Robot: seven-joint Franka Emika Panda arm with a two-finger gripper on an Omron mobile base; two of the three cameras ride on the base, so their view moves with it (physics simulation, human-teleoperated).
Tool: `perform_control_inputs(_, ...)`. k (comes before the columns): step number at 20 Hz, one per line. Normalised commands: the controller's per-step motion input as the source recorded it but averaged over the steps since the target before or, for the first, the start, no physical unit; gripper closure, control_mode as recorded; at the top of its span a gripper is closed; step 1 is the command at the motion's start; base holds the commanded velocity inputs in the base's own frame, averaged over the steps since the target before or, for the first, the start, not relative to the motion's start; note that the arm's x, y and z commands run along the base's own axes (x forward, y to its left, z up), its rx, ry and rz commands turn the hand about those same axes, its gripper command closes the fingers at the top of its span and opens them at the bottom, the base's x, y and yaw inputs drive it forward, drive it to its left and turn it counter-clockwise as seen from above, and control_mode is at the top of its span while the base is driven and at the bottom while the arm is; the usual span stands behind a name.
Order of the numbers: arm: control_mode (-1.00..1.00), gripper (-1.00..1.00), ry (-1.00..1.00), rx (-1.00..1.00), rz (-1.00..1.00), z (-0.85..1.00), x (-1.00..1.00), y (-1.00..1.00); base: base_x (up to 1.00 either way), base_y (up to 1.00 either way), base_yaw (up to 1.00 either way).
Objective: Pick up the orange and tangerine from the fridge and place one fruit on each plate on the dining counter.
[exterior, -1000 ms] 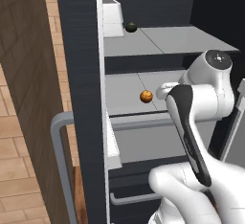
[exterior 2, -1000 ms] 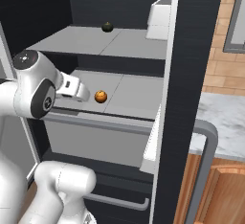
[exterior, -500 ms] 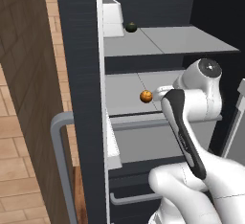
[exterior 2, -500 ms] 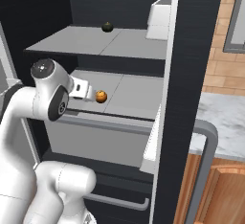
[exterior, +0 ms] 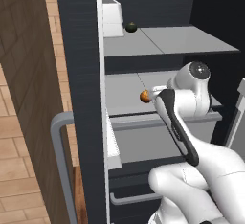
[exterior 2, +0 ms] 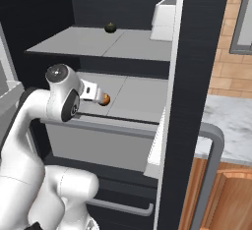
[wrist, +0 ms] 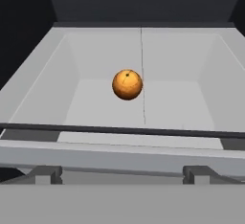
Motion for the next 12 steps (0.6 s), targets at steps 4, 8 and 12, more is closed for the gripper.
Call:
perform_control_inputs(4,-1.00,-1.00,-0.01,0.00,0.00,-0.14,0.29,0.00,0.00,0.00,0.00)
perform_control_inputs(8,-1.00,-1.00,0.00,0.00,0.00,-0.22,0.38,0.00,0.00,0.00,0.00)
perform_control_inputs(12,-1.00,-1.00,0.00,0.00,0.00,-0.29,0.40,0.00,0.00,0.00,0.00)
